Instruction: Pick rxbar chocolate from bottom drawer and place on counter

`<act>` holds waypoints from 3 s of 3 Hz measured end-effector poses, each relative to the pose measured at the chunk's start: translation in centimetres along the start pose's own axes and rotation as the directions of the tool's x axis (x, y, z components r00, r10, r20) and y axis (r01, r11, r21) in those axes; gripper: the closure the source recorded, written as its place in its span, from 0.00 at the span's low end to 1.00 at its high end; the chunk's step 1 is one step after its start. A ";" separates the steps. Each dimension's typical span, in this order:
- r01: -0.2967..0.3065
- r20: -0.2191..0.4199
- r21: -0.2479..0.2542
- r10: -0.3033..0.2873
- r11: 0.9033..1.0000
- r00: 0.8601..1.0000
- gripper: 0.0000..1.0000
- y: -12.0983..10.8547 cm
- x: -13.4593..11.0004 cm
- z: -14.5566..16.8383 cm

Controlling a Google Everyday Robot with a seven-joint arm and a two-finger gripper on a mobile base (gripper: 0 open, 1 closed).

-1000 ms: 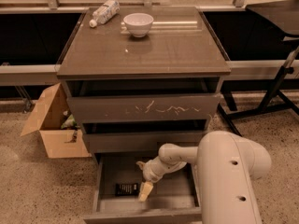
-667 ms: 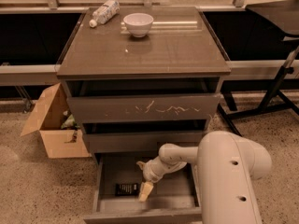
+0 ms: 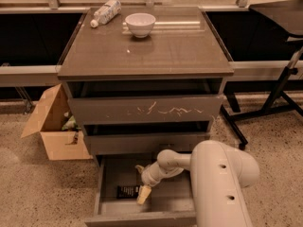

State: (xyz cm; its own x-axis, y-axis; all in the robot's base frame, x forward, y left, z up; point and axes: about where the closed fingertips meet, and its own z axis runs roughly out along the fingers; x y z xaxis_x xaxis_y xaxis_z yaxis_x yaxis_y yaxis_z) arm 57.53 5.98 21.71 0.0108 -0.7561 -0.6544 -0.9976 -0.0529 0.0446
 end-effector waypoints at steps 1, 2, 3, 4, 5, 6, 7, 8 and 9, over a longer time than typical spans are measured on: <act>0.007 -0.016 0.008 -0.007 1.000 1.000 0.00 -0.8 0.6 2.6; 0.020 -0.037 0.006 -0.020 1.000 0.999 0.00 -1.5 0.9 4.9; 0.032 -0.060 0.007 -0.031 0.999 0.998 0.00 -2.1 1.3 7.1; 0.037 -0.077 0.006 -0.037 0.999 0.996 0.00 -2.5 2.0 9.4; 0.035 -0.087 0.008 -0.034 0.999 0.996 0.00 -2.4 2.7 10.9; 0.033 -0.097 0.004 -0.032 0.999 0.995 0.02 -2.6 3.5 12.5; 0.038 -0.111 0.011 -0.037 0.999 0.993 0.27 -2.8 3.8 13.1; 0.039 -0.112 0.012 -0.037 0.999 0.993 0.50 -2.8 3.4 12.7; 0.039 -0.112 0.012 -0.037 0.999 0.993 0.72 -2.8 2.9 12.1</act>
Offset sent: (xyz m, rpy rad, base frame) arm 0.0225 0.0396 -0.0654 -0.0610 -0.0384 0.0230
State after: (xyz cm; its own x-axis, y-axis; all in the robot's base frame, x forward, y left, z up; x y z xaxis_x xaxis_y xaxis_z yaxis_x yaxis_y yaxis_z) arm 59.51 11.81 10.58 0.0557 -0.8221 -0.5666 -0.9972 -0.0744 0.0100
